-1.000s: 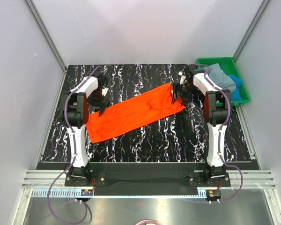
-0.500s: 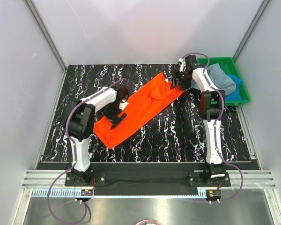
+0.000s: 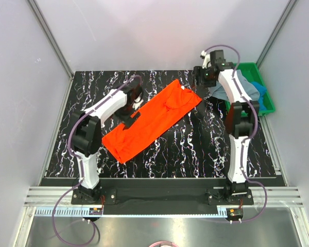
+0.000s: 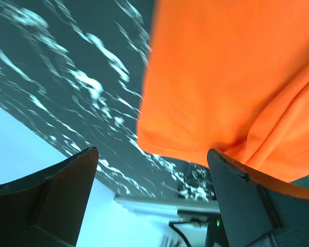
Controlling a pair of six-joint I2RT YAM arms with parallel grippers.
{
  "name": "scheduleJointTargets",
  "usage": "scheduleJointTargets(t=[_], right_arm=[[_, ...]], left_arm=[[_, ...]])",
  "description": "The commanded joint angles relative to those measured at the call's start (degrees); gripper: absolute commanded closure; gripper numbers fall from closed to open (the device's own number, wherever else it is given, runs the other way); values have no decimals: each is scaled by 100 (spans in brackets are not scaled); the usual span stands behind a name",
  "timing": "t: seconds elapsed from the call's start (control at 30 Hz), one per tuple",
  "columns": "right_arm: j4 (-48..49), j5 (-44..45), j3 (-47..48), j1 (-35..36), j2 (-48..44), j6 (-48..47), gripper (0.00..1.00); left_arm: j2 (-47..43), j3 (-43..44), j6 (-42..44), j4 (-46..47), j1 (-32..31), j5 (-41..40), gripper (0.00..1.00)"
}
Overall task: Fold and stack the t-shirts
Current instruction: Fold the tshirt
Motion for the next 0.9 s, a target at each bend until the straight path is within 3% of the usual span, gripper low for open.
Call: scheduleJointTargets(t=[0.0,0.27,0.37,0.87], right_arm=[[-52,-290,-490,-13,-1307,28,23],[376,-2679,-2133,180,-1522,1399,25],[641,-3121,-2363,434,-1364,1689,26],[265,-2561,-1565,532,34,1479,25]], left_arm=[[-269,465,101,51,-17,-7,7],[-296,-150,22,-98,-26,985,9],[-59,-124,-75,-283,62,1459,9],[512,-396,-66,-300,335,1031,8]])
